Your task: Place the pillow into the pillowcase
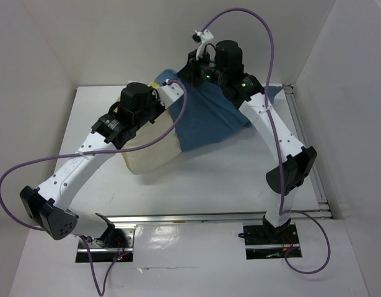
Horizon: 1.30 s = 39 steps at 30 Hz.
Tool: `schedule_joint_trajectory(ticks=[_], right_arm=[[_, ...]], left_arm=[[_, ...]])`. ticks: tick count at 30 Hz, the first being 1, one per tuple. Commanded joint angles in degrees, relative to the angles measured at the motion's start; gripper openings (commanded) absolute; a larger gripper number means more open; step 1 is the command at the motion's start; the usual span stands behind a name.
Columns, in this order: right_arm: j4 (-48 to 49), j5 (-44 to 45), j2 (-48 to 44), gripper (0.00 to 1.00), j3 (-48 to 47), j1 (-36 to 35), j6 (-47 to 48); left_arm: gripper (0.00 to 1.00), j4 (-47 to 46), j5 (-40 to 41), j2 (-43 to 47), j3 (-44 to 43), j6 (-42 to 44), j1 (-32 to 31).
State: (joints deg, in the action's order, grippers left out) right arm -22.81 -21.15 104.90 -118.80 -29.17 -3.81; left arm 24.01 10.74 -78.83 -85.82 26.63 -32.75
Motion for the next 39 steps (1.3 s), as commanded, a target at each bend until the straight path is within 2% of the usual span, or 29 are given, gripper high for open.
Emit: schedule_joint_trajectory(ticks=[1,13,22,24,25,26,30,34,39], right_arm=[[2.2,-12.6,0.0,0.00,-5.3,-6.3,-5.6],[-0.5,-22.7,1.8,0.00,-5.3,-6.9,-13.6],[-1.4,-29.0,0.7,0.00,-5.1,-8.0,-12.6],[-2.4,-24.0,-0.7,0.00,-4.5,-8.0,-10.4],[-2.4,-21.7,-1.4,0.05,-4.5,-8.0,-9.7],[-2.4,-19.5,-2.2,0.20,-2.9,-7.1,-9.0],[0.2,-8.9,-5.4,0.51,-0.8,-3.2,-7.0],[1.9,3.4,-7.3,0.54,0.4,0.9,-4.3],[4.2,12.1,-8.4,0.55,3.5,4.6,0.6]], left_arm=[[0.00,-10.5,-2.1,1.8,-2.8,-0.8,-2.7],[0.00,-11.1,0.2,1.8,-5.2,-2.4,-4.5],[0.00,-11.1,0.2,0.8,-6.5,-2.9,-5.0],[0.00,-10.6,0.2,0.8,-6.5,-2.9,-5.0],[0.00,-10.6,0.2,0.8,-6.5,-2.9,-5.0],[0.00,-10.6,0.2,0.8,-6.5,-3.4,-5.0],[0.00,-9.4,0.2,1.8,-6.5,-3.4,-5.0],[0.00,-8.9,0.2,2.4,-5.3,-3.4,-5.6],[0.00,-9.4,0.2,2.4,-5.3,-2.9,-6.1]])
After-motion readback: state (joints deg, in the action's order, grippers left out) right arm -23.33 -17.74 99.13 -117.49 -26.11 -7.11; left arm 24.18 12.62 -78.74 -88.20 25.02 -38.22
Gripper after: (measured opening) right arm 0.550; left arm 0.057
